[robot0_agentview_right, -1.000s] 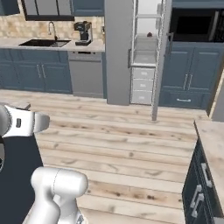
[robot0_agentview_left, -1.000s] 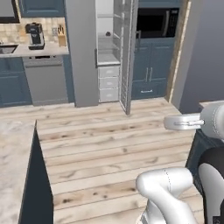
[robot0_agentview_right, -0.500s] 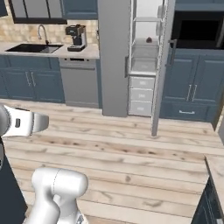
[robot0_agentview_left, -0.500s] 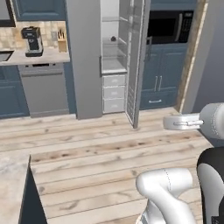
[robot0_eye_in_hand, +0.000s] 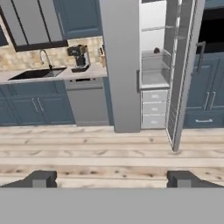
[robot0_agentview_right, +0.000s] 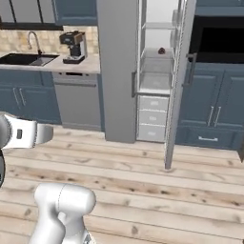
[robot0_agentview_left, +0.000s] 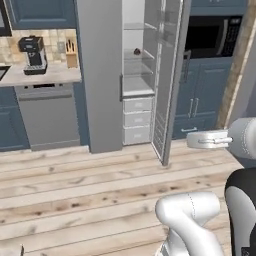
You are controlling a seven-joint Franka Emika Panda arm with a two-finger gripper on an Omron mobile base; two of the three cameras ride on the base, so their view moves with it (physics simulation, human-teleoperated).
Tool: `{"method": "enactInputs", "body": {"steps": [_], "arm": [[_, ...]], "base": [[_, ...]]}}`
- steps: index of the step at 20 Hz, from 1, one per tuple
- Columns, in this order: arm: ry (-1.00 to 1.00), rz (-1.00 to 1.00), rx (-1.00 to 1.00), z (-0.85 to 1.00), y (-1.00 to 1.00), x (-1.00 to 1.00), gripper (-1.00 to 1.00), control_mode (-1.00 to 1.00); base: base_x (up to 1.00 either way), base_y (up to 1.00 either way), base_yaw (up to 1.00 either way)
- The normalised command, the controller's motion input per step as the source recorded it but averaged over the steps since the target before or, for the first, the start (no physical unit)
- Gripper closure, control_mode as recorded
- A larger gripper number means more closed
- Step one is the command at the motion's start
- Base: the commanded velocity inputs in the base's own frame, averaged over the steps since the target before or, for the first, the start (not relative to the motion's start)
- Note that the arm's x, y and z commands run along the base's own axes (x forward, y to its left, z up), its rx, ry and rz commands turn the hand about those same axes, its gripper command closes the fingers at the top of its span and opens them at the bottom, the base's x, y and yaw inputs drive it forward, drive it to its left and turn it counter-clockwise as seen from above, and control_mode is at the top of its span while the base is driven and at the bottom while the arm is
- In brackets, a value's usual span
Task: Take the donut and cake from the fridge and place them on the empty tray on the dining counter.
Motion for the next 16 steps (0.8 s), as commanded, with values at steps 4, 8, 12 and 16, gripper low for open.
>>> {"method": "enactInputs", "body": {"steps": [4, 8, 12, 16], "arm": [[0.00, 0.00, 0.00, 0.00, 0.00, 0.00, -1.00, 1.00], [0.00, 0.00, 0.00, 0.00, 0.00, 0.00, -1.00, 1.00], [0.00, 0.00, 0.00, 0.00, 0.00, 0.00, -1.00, 1.00], [0.00, 0.00, 0.00, 0.00, 0.00, 0.00, -1.00, 1.00]], "base": [[1.00, 0.00, 0.00], [1.00, 0.00, 0.00], [1.00, 0.00, 0.00], [1.00, 0.19, -0.11]]}}
